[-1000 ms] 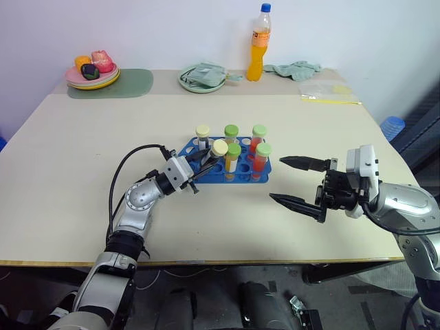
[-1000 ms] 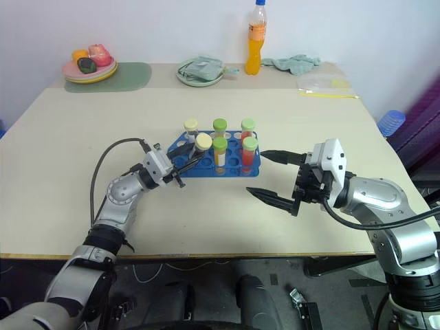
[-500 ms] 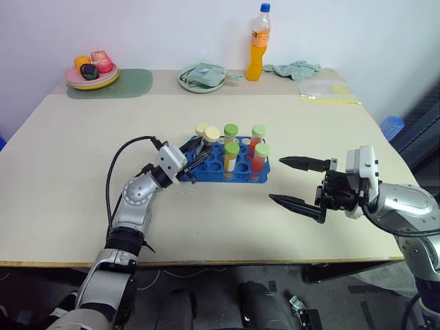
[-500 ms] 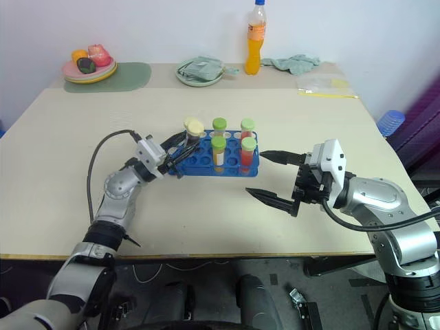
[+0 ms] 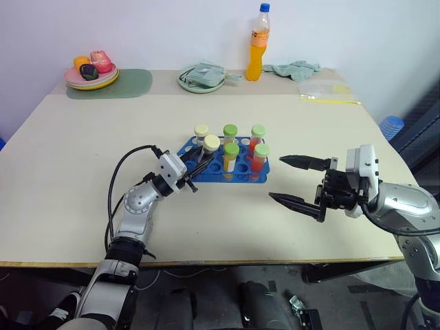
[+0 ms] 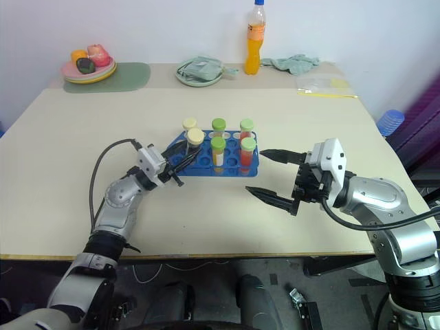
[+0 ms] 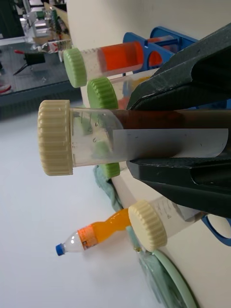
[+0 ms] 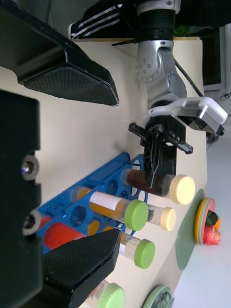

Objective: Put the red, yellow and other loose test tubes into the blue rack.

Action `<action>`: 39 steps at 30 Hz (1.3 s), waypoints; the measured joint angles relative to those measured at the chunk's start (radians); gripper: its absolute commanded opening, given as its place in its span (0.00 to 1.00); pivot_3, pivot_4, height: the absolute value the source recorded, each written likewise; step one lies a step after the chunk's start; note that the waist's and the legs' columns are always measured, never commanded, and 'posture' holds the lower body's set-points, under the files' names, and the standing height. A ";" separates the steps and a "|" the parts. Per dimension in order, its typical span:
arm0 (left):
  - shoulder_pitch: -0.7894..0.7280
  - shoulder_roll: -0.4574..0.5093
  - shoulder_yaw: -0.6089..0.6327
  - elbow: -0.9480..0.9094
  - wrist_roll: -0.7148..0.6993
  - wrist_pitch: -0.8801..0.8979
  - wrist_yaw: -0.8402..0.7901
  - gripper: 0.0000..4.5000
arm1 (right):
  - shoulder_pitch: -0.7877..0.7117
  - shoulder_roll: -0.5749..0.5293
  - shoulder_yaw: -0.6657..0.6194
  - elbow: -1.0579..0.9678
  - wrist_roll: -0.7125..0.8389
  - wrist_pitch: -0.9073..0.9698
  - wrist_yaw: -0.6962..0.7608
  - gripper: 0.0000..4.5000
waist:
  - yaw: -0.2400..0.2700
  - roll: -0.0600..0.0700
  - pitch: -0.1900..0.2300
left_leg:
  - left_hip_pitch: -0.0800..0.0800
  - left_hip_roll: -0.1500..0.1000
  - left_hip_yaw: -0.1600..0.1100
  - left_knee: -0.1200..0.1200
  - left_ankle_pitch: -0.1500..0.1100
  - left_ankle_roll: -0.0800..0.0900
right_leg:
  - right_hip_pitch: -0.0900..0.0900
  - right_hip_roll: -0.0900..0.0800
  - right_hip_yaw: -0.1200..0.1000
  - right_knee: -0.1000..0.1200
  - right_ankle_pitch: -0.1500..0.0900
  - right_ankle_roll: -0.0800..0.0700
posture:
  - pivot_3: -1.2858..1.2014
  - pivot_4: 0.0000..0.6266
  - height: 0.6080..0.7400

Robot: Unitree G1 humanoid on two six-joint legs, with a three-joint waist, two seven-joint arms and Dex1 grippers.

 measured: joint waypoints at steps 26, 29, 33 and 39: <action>0.094 0.003 0.077 -0.119 -0.136 0.241 -0.040 1.00 | -0.027 0.001 0.007 0.011 -0.005 -0.009 0.009 1.00 | -0.005 0.000 0.000 | 0.000 0.000 0.000 0.000 0.000 0.001 | 0.000 0.000 0.000 0.000 0.000 0.000 | 0.52 0.24 1.00; 0.157 0.080 0.099 -0.240 -0.179 0.308 -0.068 1.00 | -0.031 0.001 0.010 0.027 -0.016 -0.016 0.020 1.00 | -0.004 0.000 0.000 | 0.001 0.001 0.000 0.000 -0.001 0.001 | 0.000 0.000 0.000 0.000 0.000 0.000 | 0.52 0.24 1.00; 0.227 0.193 0.144 -0.385 -0.265 0.460 -0.100 1.00 | -0.029 0.001 0.011 0.054 -0.020 -0.034 0.049 1.00 | -0.004 0.000 0.000 | 0.000 0.001 0.000 0.000 -0.001 0.001 | 0.000 0.000 0.000 0.000 -0.001 -0.002 | 0.52 0.24 1.00; 0.337 0.443 0.255 -0.545 -0.467 0.782 -0.223 1.00 | -0.023 0.001 0.010 0.103 -0.039 -0.060 0.088 1.00 | -0.006 0.000 0.000 | 0.001 0.002 0.001 0.000 -0.001 0.001 | -0.001 0.000 0.000 0.001 -0.002 -0.004 | 0.52 0.24 1.00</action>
